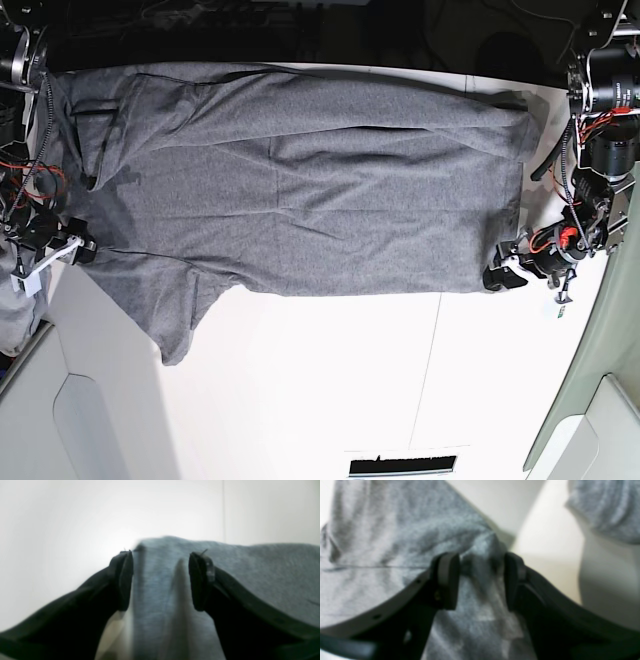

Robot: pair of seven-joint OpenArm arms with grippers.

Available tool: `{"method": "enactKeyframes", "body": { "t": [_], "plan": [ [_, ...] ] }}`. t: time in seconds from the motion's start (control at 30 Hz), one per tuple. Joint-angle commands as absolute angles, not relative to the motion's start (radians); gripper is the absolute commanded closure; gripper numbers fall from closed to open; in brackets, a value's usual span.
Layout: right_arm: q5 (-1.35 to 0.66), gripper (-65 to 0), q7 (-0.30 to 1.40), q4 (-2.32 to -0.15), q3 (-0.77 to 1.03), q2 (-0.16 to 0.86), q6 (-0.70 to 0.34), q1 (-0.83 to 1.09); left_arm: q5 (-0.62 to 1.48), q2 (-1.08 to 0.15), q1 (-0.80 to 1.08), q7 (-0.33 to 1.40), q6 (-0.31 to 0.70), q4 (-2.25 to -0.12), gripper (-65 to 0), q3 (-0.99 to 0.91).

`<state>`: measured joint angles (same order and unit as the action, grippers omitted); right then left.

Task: Layout the t-shirt on the table in an organized manner, then fold the t-shirt properly
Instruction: 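Grasp the opposite shirt edge with both grippers and fold it over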

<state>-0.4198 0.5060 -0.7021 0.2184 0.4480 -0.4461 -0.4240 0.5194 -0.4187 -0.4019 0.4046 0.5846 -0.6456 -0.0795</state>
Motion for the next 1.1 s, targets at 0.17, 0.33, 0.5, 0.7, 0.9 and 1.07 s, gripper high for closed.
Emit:
{"method": "enactKeyframes", "body": {
  "t": [0.17, 0.33, 0.5, 0.7, 0.9, 1.07],
  "plan": [
    [-0.426, -28.8, 0.514, -0.711, 0.22, 0.447, -0.502, -0.443, 0.488, -0.404, -0.421, 0.384, 0.538, -0.651, -31.1, -0.077],
    [-0.426, -12.5, 0.513, -0.712, 0.22, 0.437, -0.515, -0.448, 0.445, -0.407, -0.421, 0.378, 0.538, -0.651, 0.0, -0.077],
    [-0.427, 0.0, 0.53, -0.763, 0.221, 0.447, -0.556, -0.467, 0.545, -0.44, -0.426, 0.48, 0.698, -0.672, 0.0, -0.076],
    [-0.433, 0.0, 0.653, -0.959, 0.221, 0.483, -0.554, -0.406, 0.834, -0.509, -0.418, 0.761, 0.698, -0.736, 0.0, -0.01],
    [-0.521, 0.0, 0.663, -1.179, 0.231, 0.564, -0.553, -0.216, 0.979, -0.614, -0.295, 0.817, 0.698, -0.903, 0.0, 0.002],
    [-0.524, 0.0, 0.662, -1.266, 0.28, 0.602, -0.553, -0.1, 1.036, -0.683, -0.163, 0.858, 0.698, -1.068, 0.0, 0.002]
  ]
}}
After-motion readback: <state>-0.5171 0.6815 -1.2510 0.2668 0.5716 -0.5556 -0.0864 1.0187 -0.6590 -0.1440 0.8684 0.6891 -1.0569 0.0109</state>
